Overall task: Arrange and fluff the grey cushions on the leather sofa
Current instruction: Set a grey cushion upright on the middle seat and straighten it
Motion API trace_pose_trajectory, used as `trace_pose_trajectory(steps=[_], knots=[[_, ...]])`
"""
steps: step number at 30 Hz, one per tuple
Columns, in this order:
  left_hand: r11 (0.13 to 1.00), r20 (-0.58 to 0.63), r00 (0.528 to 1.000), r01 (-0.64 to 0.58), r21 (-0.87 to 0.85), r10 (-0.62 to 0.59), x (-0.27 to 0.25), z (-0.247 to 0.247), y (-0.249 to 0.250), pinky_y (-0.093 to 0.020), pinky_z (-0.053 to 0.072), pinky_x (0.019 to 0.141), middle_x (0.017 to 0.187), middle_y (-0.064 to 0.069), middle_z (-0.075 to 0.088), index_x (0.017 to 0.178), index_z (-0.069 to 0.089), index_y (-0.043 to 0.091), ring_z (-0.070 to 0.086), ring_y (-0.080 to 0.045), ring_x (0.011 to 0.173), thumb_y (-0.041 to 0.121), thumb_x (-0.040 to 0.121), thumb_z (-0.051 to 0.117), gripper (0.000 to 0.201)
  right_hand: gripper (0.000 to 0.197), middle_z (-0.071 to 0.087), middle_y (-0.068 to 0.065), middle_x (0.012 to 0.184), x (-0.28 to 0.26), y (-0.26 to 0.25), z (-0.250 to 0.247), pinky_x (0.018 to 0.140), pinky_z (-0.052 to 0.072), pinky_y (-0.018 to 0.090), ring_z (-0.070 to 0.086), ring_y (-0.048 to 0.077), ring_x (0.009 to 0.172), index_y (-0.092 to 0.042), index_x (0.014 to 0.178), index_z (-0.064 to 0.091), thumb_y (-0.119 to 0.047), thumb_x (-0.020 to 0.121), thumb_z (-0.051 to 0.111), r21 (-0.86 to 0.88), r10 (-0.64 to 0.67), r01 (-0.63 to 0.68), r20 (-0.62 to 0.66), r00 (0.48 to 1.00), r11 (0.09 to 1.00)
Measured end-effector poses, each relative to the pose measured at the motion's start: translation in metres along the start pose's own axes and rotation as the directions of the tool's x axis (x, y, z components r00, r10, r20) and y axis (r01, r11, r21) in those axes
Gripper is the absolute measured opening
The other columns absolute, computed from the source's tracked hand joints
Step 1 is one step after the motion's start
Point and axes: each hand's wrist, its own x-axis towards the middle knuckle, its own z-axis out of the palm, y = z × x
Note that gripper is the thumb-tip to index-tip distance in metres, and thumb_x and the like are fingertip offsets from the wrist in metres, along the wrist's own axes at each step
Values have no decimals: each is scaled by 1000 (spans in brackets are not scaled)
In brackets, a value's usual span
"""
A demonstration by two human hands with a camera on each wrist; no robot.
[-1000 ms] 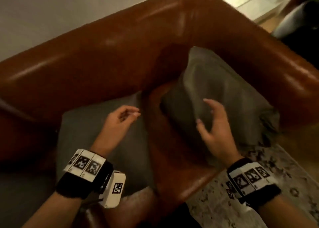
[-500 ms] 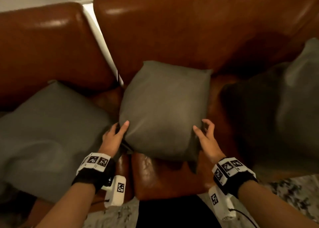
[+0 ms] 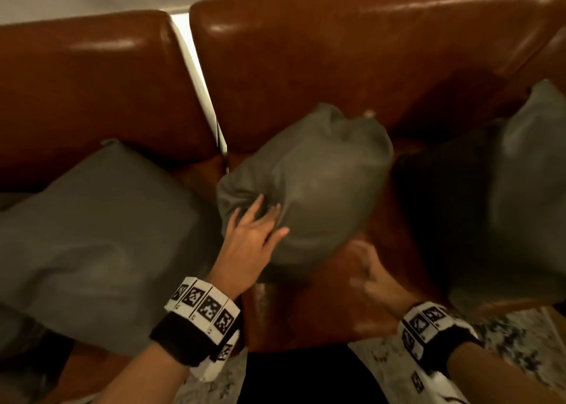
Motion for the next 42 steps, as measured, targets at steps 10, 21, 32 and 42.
trace_pose_trajectory(steps=[10,21,32,42], knots=[[728,-143,837,359,-584,-528,-27,11,-8,-37,15,118,158,7,11,145,30,35,10,-13,145,57,81,60,75,52,46,1,135,70,-199,-68,90,45,27,50,17,118,-25,141,37,-38,95,57,15,-185,219,-475,860,976],[191,64,692,286,-939,-719,-6,24,2,-43,33,112,154,9,27,143,1,55,38,-11,134,55,57,84,119,71,59,6,132,79,-177,-73,101,45,41,57,28,115,-11,141,47,-49,84,66,220,119,-30,-403,908,975],[117,118,660,300,-947,-742,105,-18,-6,-44,41,105,140,5,51,147,23,36,53,-17,122,63,60,78,107,58,53,1,140,89,-188,-82,105,42,39,53,23,124,-21,143,47,-52,94,51,241,15,91,-407,914,966],[225,0,805,166,-960,-593,127,-41,10,-31,48,94,127,18,58,135,40,52,58,-7,114,15,89,58,62,55,48,-4,143,96,-187,-77,97,43,27,51,13,121,-22,145,43,-51,98,42,311,-47,265,-564,824,913]])
